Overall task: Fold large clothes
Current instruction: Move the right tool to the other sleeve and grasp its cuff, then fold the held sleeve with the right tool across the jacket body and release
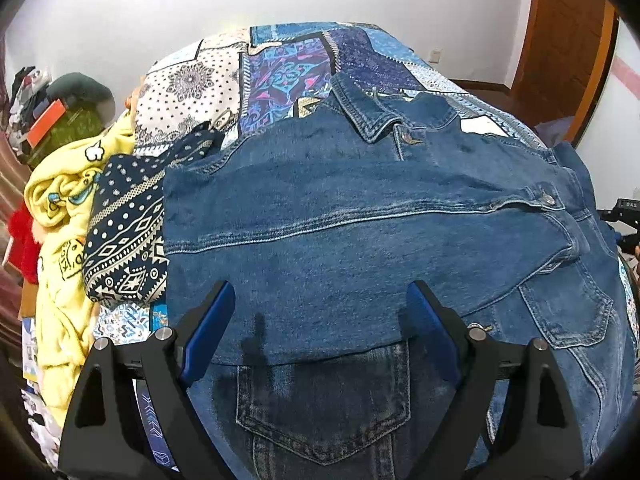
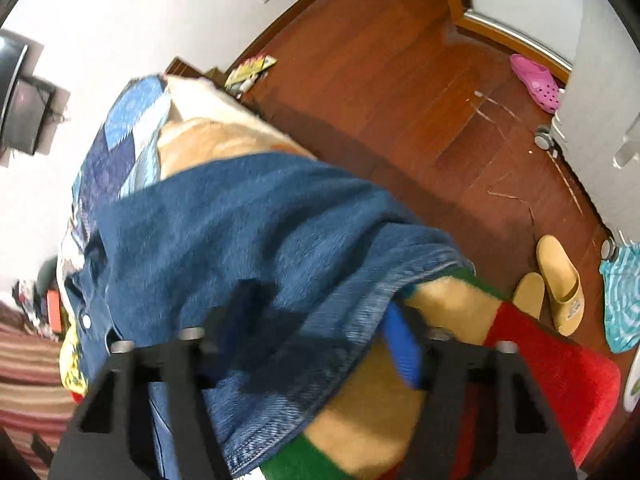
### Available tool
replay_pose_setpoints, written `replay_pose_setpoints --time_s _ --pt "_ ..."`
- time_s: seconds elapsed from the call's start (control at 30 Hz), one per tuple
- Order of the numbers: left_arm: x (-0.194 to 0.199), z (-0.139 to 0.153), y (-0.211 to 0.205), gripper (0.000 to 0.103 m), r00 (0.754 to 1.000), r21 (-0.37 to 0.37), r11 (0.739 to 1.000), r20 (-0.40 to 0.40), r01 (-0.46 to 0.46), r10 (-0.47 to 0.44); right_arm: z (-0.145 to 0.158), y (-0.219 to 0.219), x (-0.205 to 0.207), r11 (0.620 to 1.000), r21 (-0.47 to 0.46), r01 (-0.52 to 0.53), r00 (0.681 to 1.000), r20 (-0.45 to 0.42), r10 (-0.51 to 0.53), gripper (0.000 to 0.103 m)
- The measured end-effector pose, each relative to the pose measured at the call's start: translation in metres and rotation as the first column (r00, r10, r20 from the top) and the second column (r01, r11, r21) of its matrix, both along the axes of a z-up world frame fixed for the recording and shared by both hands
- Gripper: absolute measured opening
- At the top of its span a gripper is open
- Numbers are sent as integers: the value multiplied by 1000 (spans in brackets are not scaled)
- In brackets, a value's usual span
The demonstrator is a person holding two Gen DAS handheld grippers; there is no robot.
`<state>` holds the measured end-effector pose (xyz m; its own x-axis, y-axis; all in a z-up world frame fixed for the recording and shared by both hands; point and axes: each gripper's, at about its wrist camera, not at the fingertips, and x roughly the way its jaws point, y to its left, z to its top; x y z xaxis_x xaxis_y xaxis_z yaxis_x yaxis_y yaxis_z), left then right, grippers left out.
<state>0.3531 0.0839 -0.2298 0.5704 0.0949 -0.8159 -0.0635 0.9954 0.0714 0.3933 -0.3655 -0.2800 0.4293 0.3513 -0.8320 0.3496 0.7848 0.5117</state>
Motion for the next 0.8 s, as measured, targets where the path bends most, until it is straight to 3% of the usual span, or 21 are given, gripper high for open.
replay_pose_setpoints --time_s 0.07,0.17,0.23,0.4,0.6,0.8 --pt "-2 3 -1 88 1000 0 1000 6 3 -3 4 -3 1 1000 -20 10 1000 10 -10 22" --pt "-7 11 -1 88 1000 -8 1000 23 7 -6 18 0 1 997 -73 -2 999 54 6 11" --pt "-10 17 -1 88 999 -10 1000 37 5 -5 32 5 0 994 -108 -12 995 97 22 10" --pt "-21 35 5 88 997 -19 1000 82 -1 3 71 13 -4 997 -68 -28 975 220 42 9" --pt "-38 56 13 88 989 -35 999 146 -7 12 142 67 -10 986 -93 -140 903 397 165 9" --pt "-53 65 23 88 984 -61 998 178 -11 21 167 158 -23 929 -153 -336 813 450 368 8"
